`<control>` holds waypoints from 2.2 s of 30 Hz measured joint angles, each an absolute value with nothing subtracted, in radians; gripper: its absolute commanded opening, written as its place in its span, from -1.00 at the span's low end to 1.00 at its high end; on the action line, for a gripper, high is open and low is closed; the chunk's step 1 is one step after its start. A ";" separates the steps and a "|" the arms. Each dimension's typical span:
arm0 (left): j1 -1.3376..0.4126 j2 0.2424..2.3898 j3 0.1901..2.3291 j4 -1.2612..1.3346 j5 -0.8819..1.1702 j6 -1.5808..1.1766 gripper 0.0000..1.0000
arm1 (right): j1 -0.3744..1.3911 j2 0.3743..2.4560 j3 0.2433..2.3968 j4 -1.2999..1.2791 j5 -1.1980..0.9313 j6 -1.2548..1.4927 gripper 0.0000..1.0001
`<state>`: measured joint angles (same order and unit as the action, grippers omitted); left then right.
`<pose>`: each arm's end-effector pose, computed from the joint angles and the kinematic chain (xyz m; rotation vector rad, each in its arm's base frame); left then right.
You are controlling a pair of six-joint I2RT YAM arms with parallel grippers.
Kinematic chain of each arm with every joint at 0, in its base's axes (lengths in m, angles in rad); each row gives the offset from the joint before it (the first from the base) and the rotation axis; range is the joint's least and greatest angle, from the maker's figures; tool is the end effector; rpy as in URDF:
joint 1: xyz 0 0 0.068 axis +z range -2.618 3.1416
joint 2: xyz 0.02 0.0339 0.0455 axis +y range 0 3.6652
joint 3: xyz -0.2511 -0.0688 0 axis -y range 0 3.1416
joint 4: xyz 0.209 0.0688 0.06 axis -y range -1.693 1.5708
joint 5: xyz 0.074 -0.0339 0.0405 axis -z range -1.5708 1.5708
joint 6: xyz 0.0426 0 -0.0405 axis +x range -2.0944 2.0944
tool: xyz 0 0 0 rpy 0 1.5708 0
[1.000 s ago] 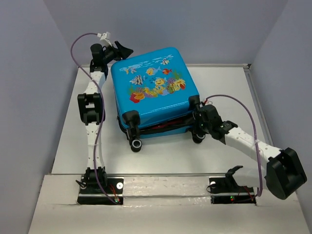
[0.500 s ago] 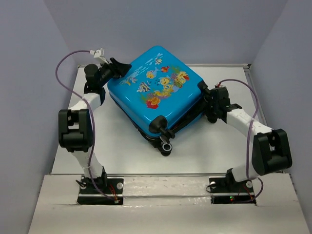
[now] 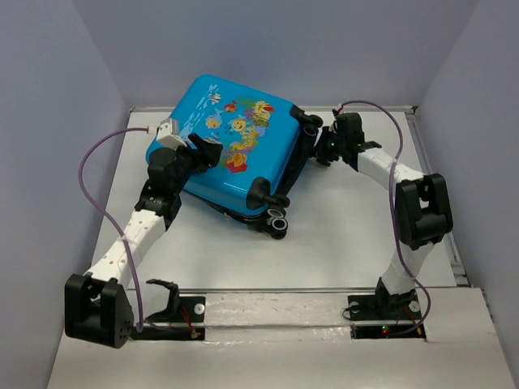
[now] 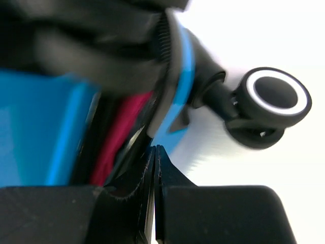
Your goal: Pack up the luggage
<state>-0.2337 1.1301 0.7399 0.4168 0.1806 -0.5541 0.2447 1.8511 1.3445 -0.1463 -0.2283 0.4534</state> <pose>0.2364 -0.0641 0.3197 -0.1075 1.5913 -0.7587 0.3790 0.1046 0.2357 0.1088 2.2769 0.6298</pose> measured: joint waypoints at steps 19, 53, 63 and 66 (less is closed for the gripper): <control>0.171 1.844 1.620 -0.101 -0.008 -0.443 -0.88 | 0.318 1.401 0.941 -0.070 -0.249 0.421 -0.86; 0.176 1.720 1.002 0.243 0.164 -0.585 -0.88 | 0.399 1.782 1.239 -0.244 -0.036 0.353 -0.86; -0.033 1.280 0.597 0.237 -0.054 -0.657 -0.88 | 0.321 1.954 1.556 -0.367 -0.011 0.166 -0.78; -0.151 1.126 0.521 0.149 -0.088 -0.658 -0.88 | 0.295 2.065 1.744 -0.377 -0.064 0.134 -0.69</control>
<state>-0.1513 1.1255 0.5213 0.1490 -0.0883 -0.6582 0.2951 2.0655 1.7443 -0.3771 -0.0639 0.1345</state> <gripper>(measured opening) 0.068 0.107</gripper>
